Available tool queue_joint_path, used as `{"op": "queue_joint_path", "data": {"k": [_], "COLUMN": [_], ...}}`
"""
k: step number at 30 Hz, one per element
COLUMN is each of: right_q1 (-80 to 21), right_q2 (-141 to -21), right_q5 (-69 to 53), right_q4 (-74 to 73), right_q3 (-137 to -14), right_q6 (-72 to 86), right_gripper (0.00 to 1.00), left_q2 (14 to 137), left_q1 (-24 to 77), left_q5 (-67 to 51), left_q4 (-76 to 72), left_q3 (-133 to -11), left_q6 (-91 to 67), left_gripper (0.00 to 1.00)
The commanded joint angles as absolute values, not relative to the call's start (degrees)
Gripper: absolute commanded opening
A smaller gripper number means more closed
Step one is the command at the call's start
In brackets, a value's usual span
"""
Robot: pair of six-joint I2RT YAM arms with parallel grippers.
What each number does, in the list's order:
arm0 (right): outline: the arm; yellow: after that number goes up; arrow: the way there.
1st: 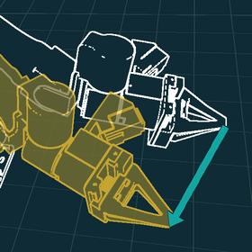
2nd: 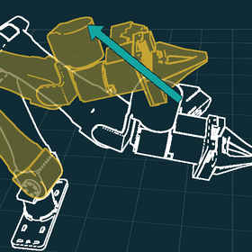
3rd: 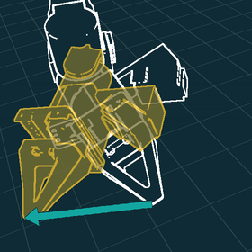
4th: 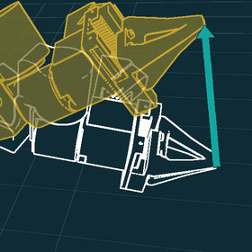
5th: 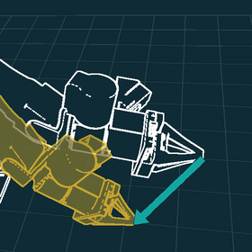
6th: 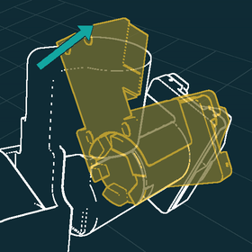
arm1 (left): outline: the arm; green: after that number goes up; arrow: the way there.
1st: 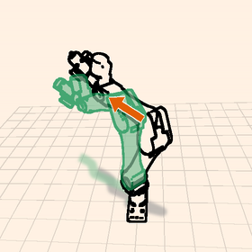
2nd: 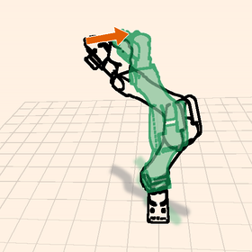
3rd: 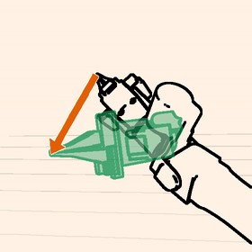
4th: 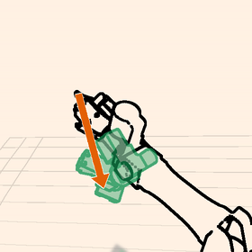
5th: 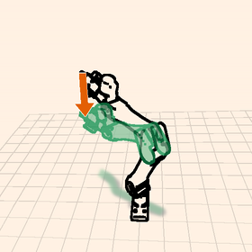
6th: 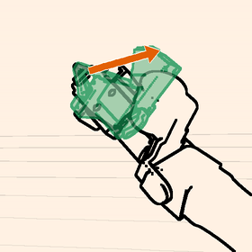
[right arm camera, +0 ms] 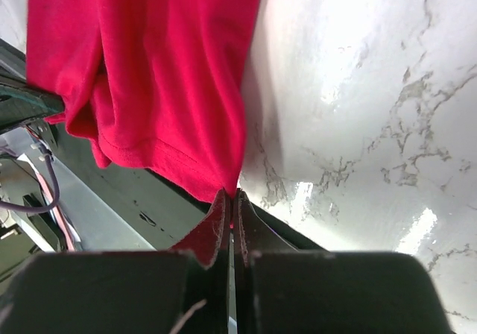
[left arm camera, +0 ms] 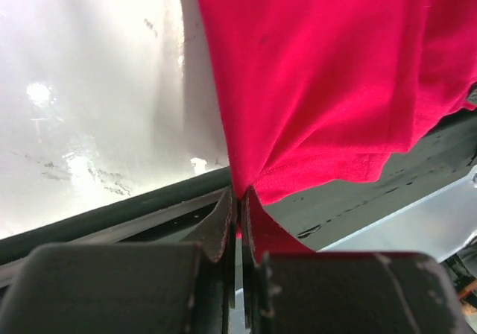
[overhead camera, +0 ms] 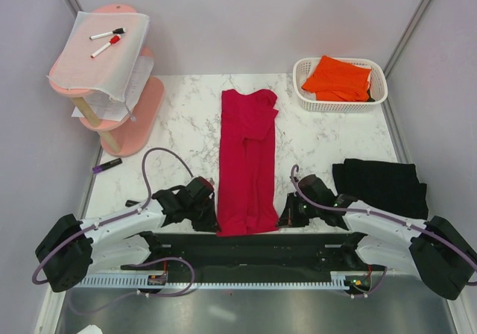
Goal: Fold and stack the t-shirts
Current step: Fold the folded rectangular tshirt in 1/3 of the way
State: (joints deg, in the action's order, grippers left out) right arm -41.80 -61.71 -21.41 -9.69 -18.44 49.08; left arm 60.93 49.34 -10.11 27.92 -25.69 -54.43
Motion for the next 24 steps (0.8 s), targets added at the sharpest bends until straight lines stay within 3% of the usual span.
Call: {"op": "queue_joint_path", "data": {"k": [1,13,24], "right_q1": [-41.7,-41.8,-41.0], "right_q2": [-59.9,-64.4,-72.6], "right_q5": [-17.8,-5.6,6.7], "right_q4": [-7.5,-4.0,-4.3], "right_q3": [-20.2,-35.1,-47.2], "right_q6": [48.5,44.3,36.1], "right_gripper": [0.00,0.00,0.00], "left_q2": [60.2,69.4,78.6], "left_q1": [49.6,48.5,41.3], "left_q5": [-5.0,6.2,7.5], "left_q4": [33.4,39.4,39.4], "left_q3": [-32.8,-55.3,-66.1], "left_q6": [-53.3,-45.4,-38.0], "left_gripper": [0.02,0.02,0.02]}}
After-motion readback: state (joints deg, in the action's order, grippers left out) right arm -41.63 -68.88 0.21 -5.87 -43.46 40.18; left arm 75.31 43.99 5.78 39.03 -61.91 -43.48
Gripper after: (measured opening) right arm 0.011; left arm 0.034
